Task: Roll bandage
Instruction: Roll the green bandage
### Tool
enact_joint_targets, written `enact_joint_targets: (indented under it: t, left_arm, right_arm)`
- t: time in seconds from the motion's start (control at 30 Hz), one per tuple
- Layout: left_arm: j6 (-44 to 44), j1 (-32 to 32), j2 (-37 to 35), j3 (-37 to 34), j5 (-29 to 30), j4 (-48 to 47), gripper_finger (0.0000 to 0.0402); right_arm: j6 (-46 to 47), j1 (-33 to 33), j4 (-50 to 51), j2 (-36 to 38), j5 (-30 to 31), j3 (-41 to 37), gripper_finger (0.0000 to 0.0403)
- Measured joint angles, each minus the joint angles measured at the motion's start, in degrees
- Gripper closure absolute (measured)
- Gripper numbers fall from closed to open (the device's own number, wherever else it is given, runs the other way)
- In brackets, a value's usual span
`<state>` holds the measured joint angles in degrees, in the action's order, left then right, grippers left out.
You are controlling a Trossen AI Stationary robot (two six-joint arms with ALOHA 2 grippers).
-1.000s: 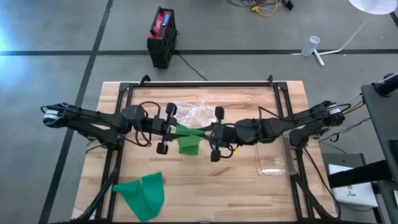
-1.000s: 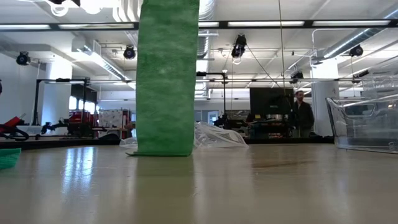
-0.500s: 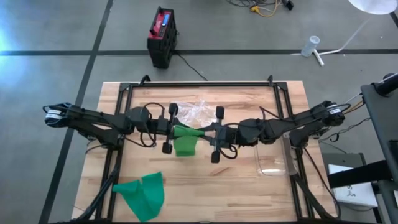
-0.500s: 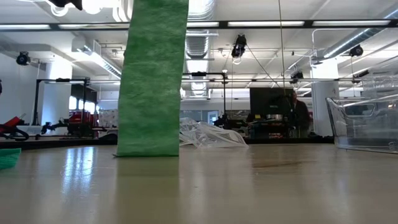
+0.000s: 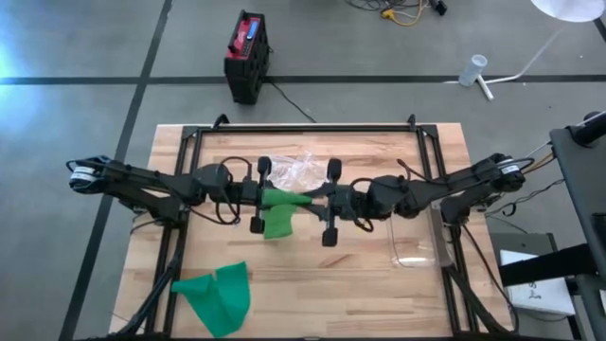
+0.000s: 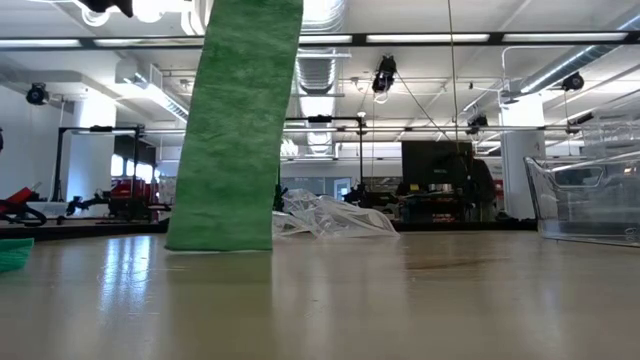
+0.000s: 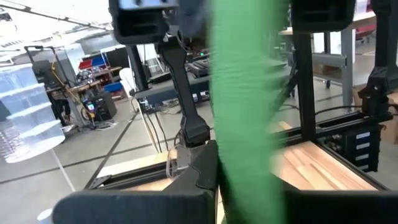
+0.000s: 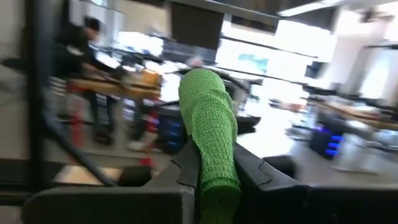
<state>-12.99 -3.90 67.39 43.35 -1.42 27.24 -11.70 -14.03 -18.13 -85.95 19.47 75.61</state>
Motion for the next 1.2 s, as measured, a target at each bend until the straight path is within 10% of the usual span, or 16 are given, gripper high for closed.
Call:
enact_joint_targets:
  t: [0.37, 1.2]
  left_arm:
    - [0.1, 0.0, -1.2, 0.0, 0.0, -0.4, 0.0391]
    - [4.6, 0.0, -3.5, 0.0, 0.9, -2.6, 0.0194]
  right_arm:
    - [-10.3, 0.4, 4.2, 0.0, 10.7, -0.9, 0.0363]
    - [-37.4, -5.9, 2.8, -0.8, 15.0, -3.5, 0.0368]
